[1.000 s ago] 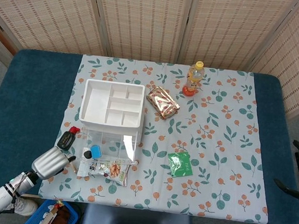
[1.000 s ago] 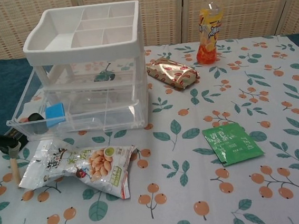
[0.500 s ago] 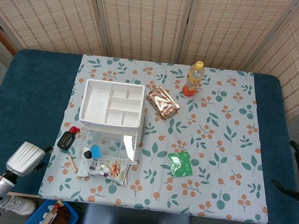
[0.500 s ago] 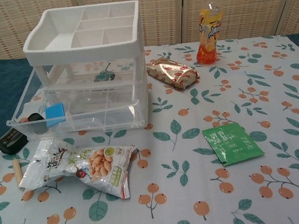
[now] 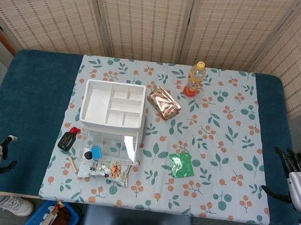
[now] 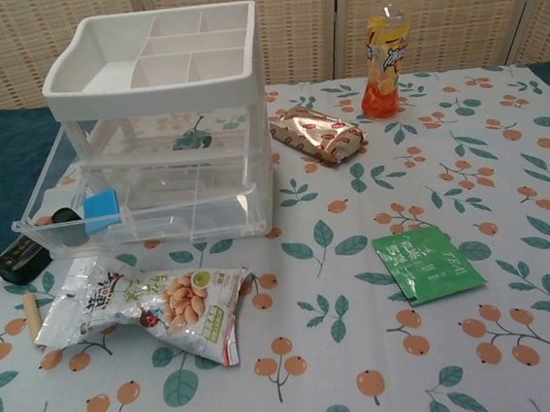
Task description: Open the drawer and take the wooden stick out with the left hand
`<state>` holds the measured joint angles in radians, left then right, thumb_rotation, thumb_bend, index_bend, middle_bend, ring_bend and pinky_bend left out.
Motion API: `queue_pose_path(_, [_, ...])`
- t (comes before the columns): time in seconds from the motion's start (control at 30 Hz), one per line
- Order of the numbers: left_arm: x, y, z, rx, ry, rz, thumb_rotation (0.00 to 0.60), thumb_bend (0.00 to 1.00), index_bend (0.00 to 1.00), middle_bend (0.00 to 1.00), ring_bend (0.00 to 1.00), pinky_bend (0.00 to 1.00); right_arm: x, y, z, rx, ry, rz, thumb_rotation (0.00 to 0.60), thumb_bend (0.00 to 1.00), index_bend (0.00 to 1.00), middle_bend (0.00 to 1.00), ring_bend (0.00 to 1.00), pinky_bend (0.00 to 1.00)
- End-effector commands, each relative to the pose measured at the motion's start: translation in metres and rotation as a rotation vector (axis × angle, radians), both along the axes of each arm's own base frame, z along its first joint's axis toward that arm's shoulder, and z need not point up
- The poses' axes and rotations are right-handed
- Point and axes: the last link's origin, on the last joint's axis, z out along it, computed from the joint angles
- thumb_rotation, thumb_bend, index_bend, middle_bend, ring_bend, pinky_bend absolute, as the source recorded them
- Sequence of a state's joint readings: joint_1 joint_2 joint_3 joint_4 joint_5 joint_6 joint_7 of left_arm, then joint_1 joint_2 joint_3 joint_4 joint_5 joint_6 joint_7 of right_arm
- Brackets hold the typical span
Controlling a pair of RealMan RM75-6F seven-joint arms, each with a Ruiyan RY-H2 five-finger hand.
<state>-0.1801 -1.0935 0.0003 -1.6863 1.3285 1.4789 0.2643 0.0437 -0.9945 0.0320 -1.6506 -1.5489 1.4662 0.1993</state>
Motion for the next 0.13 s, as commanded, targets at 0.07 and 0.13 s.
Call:
queue_pose_path(0.07, [0.0026, -0.0064, 0.0011, 0.028, -0.013, 0.017, 0.6, 0.17, 0.3, 0.65, 0.64, 0.81, -0.002, 0.0031, -0.0007, -0.004, -0.003, -0.005, 0.6, 0.11, 0.0, 0.13, 0.08, 0.13])
queue_pose_path(0.13, [0.0044, -0.0073, 0.0001, 0.032, -0.012, 0.017, 0.6, 0.17, 0.3, 0.65, 0.64, 0.81, -0.0036, 0.0059, 0.0008, -0.016, -0.005, -0.012, 0.6, 0.11, 0.0, 0.13, 0.08, 0.13])
